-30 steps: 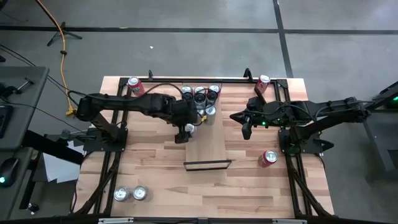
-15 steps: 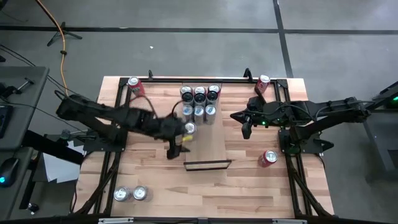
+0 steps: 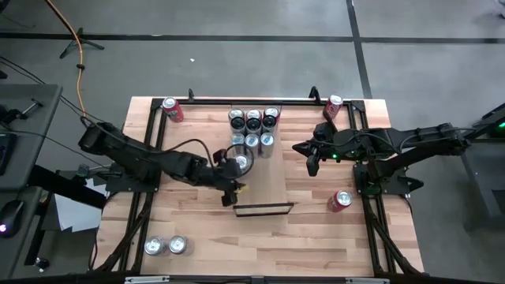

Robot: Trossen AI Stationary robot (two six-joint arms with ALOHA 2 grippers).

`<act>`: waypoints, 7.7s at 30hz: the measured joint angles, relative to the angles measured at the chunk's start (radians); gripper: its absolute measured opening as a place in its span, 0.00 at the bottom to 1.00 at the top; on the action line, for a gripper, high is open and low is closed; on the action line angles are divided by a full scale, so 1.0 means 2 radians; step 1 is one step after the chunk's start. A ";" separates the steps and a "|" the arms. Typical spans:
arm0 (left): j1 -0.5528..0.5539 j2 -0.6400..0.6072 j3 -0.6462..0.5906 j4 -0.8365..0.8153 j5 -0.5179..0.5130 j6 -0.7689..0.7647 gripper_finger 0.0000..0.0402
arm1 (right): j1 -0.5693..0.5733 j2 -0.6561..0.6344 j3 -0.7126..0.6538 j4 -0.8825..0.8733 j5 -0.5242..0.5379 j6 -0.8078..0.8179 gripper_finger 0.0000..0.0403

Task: Place canned beverage on shelf
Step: Put the silver soda can on the shelf, then put the silver soda can on the shelf aligned with the other silver soda can

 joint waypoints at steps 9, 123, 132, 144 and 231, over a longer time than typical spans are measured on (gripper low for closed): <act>0.004 0.011 -0.005 0.002 0.016 0.000 0.02 | 0.000 0.000 0.000 -0.003 0.000 0.001 0.00; -0.334 0.040 0.184 -0.366 0.114 -0.279 0.79 | -0.008 0.000 0.000 -0.048 0.096 0.031 0.00; -0.361 0.112 0.183 -0.376 0.090 -0.288 0.79 | -0.007 0.000 0.000 -0.081 0.095 0.031 0.00; -0.360 0.147 0.179 -0.377 0.095 -0.302 0.79 | -0.008 0.000 0.000 -0.084 0.094 0.031 0.00; 0.082 0.279 0.390 -0.328 0.146 0.149 0.59 | -0.007 0.000 0.000 -0.119 0.081 0.109 0.00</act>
